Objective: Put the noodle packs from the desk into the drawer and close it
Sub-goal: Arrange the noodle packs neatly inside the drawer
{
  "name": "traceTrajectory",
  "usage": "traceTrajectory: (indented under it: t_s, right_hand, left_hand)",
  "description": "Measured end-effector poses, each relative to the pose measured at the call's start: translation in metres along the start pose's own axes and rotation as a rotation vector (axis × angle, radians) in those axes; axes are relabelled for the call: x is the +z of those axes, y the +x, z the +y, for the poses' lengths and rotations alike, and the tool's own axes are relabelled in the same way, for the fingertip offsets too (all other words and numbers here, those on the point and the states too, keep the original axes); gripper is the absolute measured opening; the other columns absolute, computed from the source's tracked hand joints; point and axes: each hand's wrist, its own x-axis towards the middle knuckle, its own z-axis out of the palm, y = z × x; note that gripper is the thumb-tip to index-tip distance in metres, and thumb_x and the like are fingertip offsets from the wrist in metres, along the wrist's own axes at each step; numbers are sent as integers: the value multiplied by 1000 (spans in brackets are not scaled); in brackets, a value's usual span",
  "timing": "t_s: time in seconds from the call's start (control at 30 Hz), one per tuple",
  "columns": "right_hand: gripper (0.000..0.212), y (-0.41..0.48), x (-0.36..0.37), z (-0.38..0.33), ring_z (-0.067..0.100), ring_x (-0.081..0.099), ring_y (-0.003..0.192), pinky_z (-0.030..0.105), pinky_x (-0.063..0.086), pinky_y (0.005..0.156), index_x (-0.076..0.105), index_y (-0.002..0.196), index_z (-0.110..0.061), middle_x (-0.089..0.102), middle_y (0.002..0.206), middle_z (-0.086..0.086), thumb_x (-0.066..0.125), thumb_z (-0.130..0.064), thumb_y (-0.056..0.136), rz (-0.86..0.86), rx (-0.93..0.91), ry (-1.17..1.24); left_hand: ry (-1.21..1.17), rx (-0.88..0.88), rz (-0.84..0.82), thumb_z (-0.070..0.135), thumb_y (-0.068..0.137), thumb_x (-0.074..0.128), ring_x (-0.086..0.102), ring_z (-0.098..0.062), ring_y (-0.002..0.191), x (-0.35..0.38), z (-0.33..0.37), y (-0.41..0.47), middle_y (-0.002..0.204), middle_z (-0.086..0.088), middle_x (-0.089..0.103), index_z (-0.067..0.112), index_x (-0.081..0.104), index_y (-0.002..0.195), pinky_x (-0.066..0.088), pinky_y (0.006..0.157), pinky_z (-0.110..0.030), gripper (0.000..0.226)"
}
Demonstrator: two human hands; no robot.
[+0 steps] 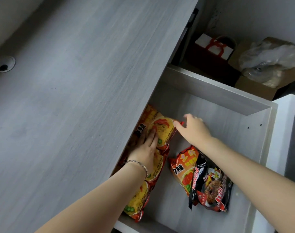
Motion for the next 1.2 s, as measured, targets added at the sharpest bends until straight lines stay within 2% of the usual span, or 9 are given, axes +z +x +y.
traceTrajectory:
  t_s: [0.13,0.27,0.43,0.63,0.73,0.87,0.97,1.1,1.2]
  right_hand:
    - [110,-41,12,26,33,43,130,41,36,104,28,140,-8,49,139,15,61,-76,60,-359,122,-487]
    - [122,-50,43,33,29,52,123,40,37,102,18,142,-6,56,133,12,73,-68,53,-329,164,-438]
    - [100,-44,41,35,29,57,119,38,46,96,39,129,-7,59,127,9,83,-54,54,-333,343,-200]
    - [87,-48,29,55,25,59,112,34,50,92,54,121,-11,62,122,5,87,-46,48,-433,222,11]
    - [62,-52,17,60,16,60,96,26,48,84,57,105,-17,63,104,-5,88,-30,54,-455,95,142]
    - [51,-48,-5,62,11,66,89,24,53,81,53,90,-24,66,94,-4,87,-7,57,-378,-46,447]
    - [47,-38,-38,54,5,65,89,28,52,91,50,107,-16,64,103,0,76,1,71,-147,-71,698]
    - [50,1,-74,26,23,51,120,35,38,101,33,134,-7,52,133,10,56,-19,91,195,-51,517]
    - [50,43,-78,5,32,52,121,41,43,99,37,135,-8,53,134,15,54,-27,91,119,-108,275]
  left_hand:
    - [11,-5,0,6,91,39,-21,-22,145,1,6,-1,158,6,-21,21,-12,149,3,120,-44,79]
    - [24,-14,18,7,92,37,-20,-22,145,1,8,-3,158,5,-19,21,-11,150,7,119,-43,76]
    - [10,-20,31,7,91,41,-18,-21,146,0,9,-2,159,6,-16,21,-9,150,21,118,-42,79]
    - [0,-4,19,7,91,42,-14,-22,147,-3,6,0,159,6,-14,21,-7,150,38,111,-39,78]
    - [0,10,23,8,91,43,-11,-23,147,-6,5,1,160,6,-11,21,-5,150,37,112,-38,77]
    - [-36,22,27,7,92,42,-12,-23,147,-6,4,0,160,6,-11,21,-4,150,32,115,-36,76]
    - [-31,30,24,6,92,40,-14,-23,147,-6,3,-1,160,5,-12,21,-4,150,25,118,-37,75]
    - [-1,44,-23,10,91,40,-11,-25,147,-13,3,-1,160,3,-9,20,-3,150,18,119,-35,74]
    - [19,68,-37,15,91,45,-5,-27,147,-17,3,1,160,0,-4,18,1,150,18,120,-35,74]
